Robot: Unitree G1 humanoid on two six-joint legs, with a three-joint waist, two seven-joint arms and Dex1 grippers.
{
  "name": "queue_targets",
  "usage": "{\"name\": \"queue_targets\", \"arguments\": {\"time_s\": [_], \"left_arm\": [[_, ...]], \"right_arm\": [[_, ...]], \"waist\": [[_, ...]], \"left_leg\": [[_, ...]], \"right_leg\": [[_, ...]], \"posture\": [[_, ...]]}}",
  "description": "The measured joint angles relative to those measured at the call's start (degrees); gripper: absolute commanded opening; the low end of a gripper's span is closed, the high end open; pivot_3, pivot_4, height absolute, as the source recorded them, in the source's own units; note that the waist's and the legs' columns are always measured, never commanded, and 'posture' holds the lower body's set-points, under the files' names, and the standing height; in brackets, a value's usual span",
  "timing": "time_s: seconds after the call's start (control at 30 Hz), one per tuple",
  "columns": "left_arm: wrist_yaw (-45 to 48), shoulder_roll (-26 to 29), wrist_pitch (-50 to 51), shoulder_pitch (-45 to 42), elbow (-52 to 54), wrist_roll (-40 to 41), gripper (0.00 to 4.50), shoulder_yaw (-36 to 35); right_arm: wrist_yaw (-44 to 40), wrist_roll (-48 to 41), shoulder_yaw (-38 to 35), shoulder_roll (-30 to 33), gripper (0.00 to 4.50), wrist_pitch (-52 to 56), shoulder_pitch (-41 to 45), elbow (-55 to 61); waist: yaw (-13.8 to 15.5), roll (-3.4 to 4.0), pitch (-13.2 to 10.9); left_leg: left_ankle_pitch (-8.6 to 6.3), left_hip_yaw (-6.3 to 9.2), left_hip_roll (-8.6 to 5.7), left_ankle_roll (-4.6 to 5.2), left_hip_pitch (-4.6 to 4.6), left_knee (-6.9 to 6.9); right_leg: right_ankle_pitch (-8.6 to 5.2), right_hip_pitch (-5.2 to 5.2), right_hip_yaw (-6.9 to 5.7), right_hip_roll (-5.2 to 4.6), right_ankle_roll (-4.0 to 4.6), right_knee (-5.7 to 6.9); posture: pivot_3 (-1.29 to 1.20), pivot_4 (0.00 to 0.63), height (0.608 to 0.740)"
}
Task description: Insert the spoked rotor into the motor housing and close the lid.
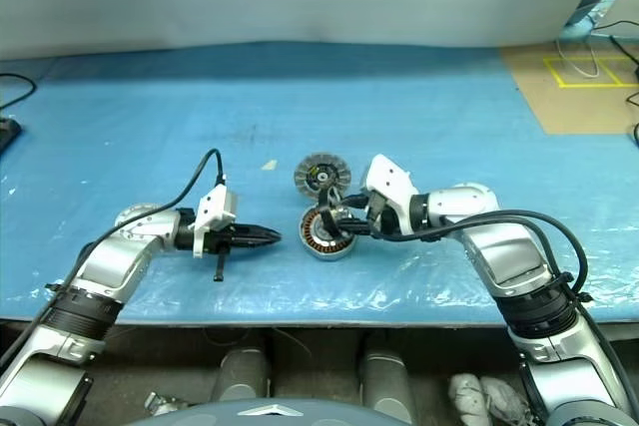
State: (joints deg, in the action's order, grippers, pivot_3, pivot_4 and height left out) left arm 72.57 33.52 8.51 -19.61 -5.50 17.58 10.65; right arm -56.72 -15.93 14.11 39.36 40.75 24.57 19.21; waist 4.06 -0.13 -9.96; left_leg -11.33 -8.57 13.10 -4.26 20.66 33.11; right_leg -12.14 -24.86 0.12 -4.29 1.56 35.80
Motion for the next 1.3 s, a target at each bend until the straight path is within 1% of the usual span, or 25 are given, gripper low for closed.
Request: {"name": "queue_targets", "arguments": {"time_s": [0.13,0.3,0.43,0.57,0.8,1.0,1.3], "left_arm": [[0.0,0.0,0.0,0.1,-0.1,0.0,0.00,0.0],[-0.1,0.0,0.1,0.0,-0.1,0.0,0.00,0.0],[-0.1,-0.1,0.1,0.0,-0.1,0.0,0.00,0.1],[-0.2,-0.3,0.2,0.0,-0.1,0.0,0.00,0.1],[-0.6,-0.5,0.4,0.0,-0.1,-0.1,0.00,0.2],[-0.9,-0.5,0.7,0.2,0.2,-0.5,0.00,0.2],[-1.6,-0.5,0.8,0.4,1.2,-0.7,0.00,0.3]], "right_arm": [[-0.5,2.4,1.8,1.5,1.63,-2.7,1.3,-0.3],[-1.0,2.8,1.9,1.9,1.63,-2.8,2.9,-0.5],[-2.1,3.6,2.2,3.4,1.63,-3.6,3.8,-0.5],[-3.3,5.2,3.7,4.6,1.63,-5.2,3.9,-0.5],[-3.8,6.0,4.7,4.0,1.63,-6.1,4.6,-2.0],[-4.9,4.9,4.5,3.0,1.63,-5.5,8.1,-1.7],[-6.0,6.2,5.3,3.1,1.63,-7.1,7.6,-3.0]], "waist": [[0.0,0.00,0.0],[0.0,0.00,0.0],[0.0,0.00,0.0],[0.0,0.00,0.0],[-0.1,0.00,0.0],[-0.1,0.00,0.0],[0.0,0.00,0.0]], "left_leg": [[0.00,0.00,0.00,0.00,-0.01,0.00],[0.00,0.00,0.00,0.00,0.00,0.00],[0.00,0.00,0.01,0.00,0.00,0.00],[0.00,0.00,0.01,0.00,-0.01,0.00],[0.00,0.00,0.01,0.00,0.00,0.00],[0.00,0.00,0.02,0.00,-0.02,0.00],[0.00,0.00,0.01,0.01,0.00,0.00]], "right_leg": [[0.00,0.01,0.01,0.00,0.00,0.02],[0.00,0.00,0.00,0.00,0.00,0.00],[0.00,0.00,0.00,0.01,0.00,0.00],[0.00,0.00,0.00,0.01,0.00,0.01],[0.00,0.00,0.01,0.01,0.00,0.02],[0.00,0.00,0.00,0.02,0.00,0.02],[0.00,0.00,0.00,0.01,0.00,0.02]], "posture": [[0.00,0.150,0.740],[0.00,0.150,0.740],[0.00,0.150,0.740],[0.00,0.150,0.740],[0.00,0.150,0.740],[0.00,0.150,0.740],[0.00,0.150,0.740]]}}
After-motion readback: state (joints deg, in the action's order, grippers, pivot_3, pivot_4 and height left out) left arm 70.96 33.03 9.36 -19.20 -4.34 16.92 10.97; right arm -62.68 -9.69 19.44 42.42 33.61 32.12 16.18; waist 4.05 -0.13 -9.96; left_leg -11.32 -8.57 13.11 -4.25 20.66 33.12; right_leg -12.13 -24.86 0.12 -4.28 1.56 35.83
